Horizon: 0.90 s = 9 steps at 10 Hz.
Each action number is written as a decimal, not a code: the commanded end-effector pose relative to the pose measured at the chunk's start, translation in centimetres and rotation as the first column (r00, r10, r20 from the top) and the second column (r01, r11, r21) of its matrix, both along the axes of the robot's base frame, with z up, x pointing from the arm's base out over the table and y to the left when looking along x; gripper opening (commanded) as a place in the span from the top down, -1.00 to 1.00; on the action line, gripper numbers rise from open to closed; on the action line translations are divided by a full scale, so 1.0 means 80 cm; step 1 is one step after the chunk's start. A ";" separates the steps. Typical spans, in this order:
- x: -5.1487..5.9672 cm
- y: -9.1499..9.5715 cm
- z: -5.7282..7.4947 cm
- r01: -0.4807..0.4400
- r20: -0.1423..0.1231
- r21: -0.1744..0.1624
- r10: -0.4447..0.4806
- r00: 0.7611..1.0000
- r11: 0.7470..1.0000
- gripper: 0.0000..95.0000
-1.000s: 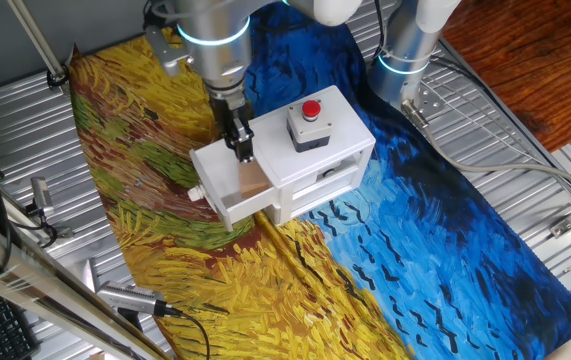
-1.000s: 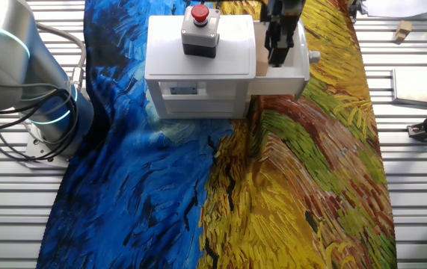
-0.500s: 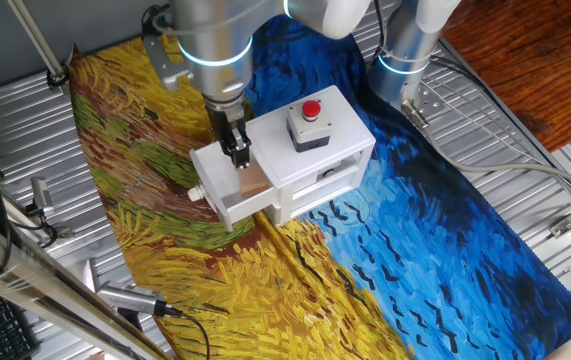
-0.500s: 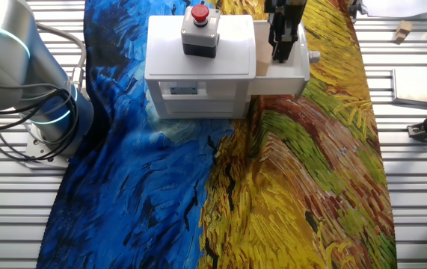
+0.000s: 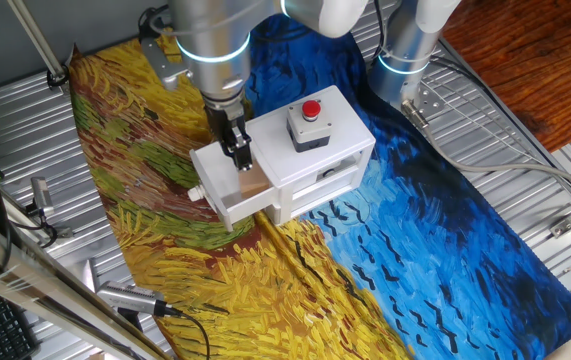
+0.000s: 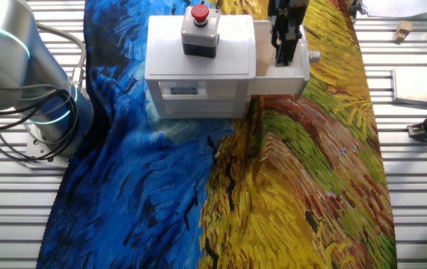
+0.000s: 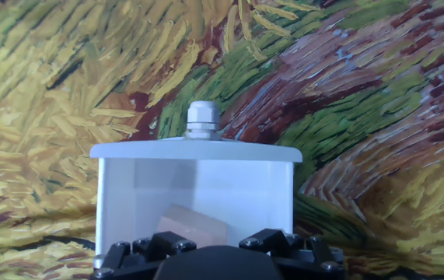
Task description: Take something out of a drawer
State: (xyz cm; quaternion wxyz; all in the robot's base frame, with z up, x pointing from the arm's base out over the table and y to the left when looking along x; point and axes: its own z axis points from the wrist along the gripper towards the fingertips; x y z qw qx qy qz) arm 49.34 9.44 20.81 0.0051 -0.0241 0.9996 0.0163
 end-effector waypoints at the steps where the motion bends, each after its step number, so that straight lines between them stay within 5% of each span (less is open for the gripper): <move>1: -0.001 0.000 -0.001 -0.095 -0.003 -0.011 0.095 0.996 0.995 -0.60; 6: -0.001 0.000 -0.001 0.142 -0.010 0.014 -0.142 0.990 0.990 -0.60; 9: 0.000 0.000 -0.002 0.137 0.000 0.012 -0.137 0.991 0.990 -0.60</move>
